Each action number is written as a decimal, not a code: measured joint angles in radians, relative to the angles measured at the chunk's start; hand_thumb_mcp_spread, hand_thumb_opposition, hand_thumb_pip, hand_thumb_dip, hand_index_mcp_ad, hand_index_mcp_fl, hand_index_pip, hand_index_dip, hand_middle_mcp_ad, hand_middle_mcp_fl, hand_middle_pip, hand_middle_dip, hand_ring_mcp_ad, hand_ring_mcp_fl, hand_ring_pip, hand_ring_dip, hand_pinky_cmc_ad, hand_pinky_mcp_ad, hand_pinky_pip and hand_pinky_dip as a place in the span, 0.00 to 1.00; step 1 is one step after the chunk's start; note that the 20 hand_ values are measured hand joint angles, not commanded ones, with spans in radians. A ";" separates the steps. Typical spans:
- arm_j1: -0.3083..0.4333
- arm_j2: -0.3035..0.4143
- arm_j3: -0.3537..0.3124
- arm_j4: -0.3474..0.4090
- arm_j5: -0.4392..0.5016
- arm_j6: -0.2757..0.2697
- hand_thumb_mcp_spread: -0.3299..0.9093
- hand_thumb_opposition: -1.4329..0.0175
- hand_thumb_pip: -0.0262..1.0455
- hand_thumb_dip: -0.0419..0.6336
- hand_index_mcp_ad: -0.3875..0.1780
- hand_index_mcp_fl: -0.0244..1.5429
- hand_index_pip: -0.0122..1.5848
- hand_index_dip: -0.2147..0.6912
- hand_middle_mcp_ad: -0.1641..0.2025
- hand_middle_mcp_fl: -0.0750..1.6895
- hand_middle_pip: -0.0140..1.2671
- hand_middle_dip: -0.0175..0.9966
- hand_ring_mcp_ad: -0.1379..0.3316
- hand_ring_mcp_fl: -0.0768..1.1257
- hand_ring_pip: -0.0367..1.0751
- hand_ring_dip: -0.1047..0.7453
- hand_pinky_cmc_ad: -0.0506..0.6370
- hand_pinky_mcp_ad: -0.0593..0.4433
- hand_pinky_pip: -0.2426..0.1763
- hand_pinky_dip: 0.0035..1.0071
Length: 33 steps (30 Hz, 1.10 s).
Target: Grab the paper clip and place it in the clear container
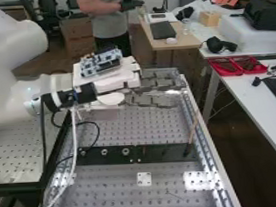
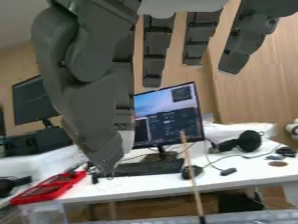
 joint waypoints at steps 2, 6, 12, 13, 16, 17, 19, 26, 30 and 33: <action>0.030 0.019 -0.019 0.004 0.013 0.002 0.68 0.31 0.52 0.39 0.36 0.54 0.75 0.26 0.37 0.20 0.11 0.24 0.54 0.09 0.12 0.24 0.54 0.66 0.59 0.18; 0.109 0.060 -0.055 0.013 0.053 0.003 0.68 0.31 0.52 0.39 0.36 0.54 0.75 0.26 0.37 0.20 0.11 0.24 0.54 0.09 0.12 0.24 0.54 0.66 0.58 0.18; 0.232 0.096 -0.084 0.020 0.126 -0.003 0.69 0.30 0.51 0.39 0.36 0.55 0.73 0.27 0.37 0.20 0.11 0.24 0.54 0.09 0.12 0.24 0.54 0.66 0.58 0.18; 0.255 0.099 -0.086 0.020 0.141 -0.004 0.69 0.30 0.51 0.39 0.36 0.55 0.73 0.27 0.37 0.20 0.11 0.24 0.54 0.09 0.12 0.24 0.54 0.66 0.58 0.18; 0.314 0.101 -0.085 0.015 0.178 -0.008 0.69 0.30 0.51 0.39 0.36 0.55 0.73 0.28 0.37 0.20 0.11 0.24 0.54 0.09 0.12 0.24 0.54 0.66 0.58 0.18; 0.325 0.100 -0.084 0.014 0.185 -0.009 0.69 0.30 0.51 0.39 0.36 0.55 0.73 0.28 0.37 0.20 0.11 0.24 0.54 0.09 0.12 0.24 0.54 0.66 0.58 0.18; 0.374 0.092 -0.075 0.007 0.217 -0.013 0.69 0.30 0.51 0.39 0.36 0.55 0.73 0.28 0.37 0.20 0.11 0.24 0.54 0.09 0.12 0.24 0.54 0.66 0.58 0.18; 0.464 0.031 -0.015 -0.031 0.284 -0.037 0.69 0.30 0.51 0.39 0.36 0.55 0.73 0.28 0.37 0.20 0.11 0.24 0.54 0.09 0.12 0.24 0.54 0.66 0.58 0.18; 0.493 -0.020 0.030 -0.056 0.327 -0.058 0.69 0.30 0.51 0.39 0.36 0.55 0.73 0.28 0.37 0.20 0.11 0.24 0.54 0.09 0.12 0.24 0.54 0.66 0.58 0.18; 0.503 -0.053 0.060 -0.076 0.351 -0.065 0.69 0.30 0.51 0.39 0.36 0.55 0.73 0.28 0.37 0.21 0.11 0.24 0.54 0.09 0.12 0.24 0.54 0.66 0.58 0.18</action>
